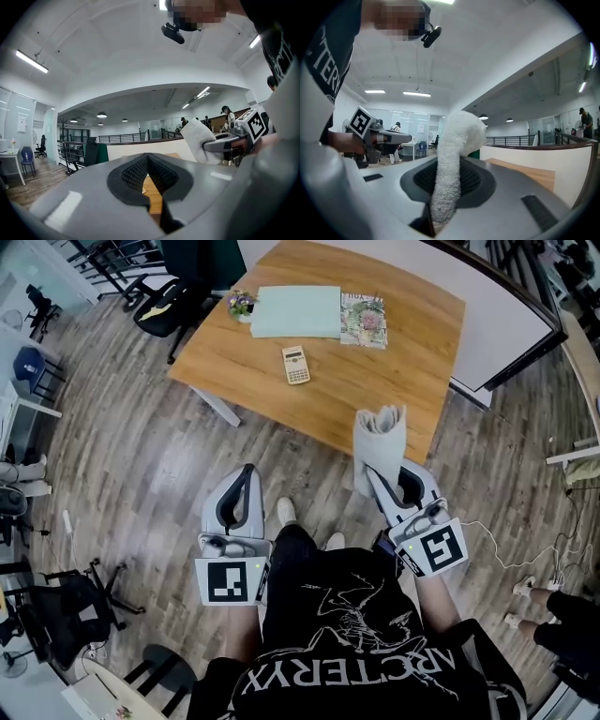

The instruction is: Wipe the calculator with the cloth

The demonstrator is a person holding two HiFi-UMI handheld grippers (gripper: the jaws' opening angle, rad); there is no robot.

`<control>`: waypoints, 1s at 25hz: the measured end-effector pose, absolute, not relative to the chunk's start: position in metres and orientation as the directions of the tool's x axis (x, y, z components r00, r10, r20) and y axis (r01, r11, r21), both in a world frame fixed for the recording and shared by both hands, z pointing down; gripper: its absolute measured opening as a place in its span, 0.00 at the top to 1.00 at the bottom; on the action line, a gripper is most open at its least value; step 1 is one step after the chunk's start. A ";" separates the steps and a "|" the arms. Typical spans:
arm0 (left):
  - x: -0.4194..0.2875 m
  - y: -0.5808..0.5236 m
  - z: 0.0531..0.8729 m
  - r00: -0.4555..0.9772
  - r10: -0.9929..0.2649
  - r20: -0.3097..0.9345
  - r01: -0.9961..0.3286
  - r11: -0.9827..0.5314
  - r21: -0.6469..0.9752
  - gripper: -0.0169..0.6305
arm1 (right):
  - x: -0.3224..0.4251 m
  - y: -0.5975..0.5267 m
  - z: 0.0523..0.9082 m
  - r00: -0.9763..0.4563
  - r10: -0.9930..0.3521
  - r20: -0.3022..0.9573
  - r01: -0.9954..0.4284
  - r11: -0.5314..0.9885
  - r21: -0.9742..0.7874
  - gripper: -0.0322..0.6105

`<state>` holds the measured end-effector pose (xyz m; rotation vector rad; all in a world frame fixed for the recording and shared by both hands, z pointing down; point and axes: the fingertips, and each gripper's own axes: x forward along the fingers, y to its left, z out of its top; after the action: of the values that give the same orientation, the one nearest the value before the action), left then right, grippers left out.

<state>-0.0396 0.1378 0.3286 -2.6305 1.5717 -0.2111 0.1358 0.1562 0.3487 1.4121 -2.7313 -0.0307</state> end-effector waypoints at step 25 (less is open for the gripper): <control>-0.120 -0.146 0.345 0.560 -0.812 0.165 -0.821 -0.570 -0.017 0.97 | 0.062 -0.120 0.335 -0.447 -0.885 0.129 -0.876 0.462 0.140 0.81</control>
<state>-0.1201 -0.1462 0.3452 -2.8291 1.4828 -0.2469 0.0615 -0.1199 0.3349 1.5384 -2.5248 -0.0785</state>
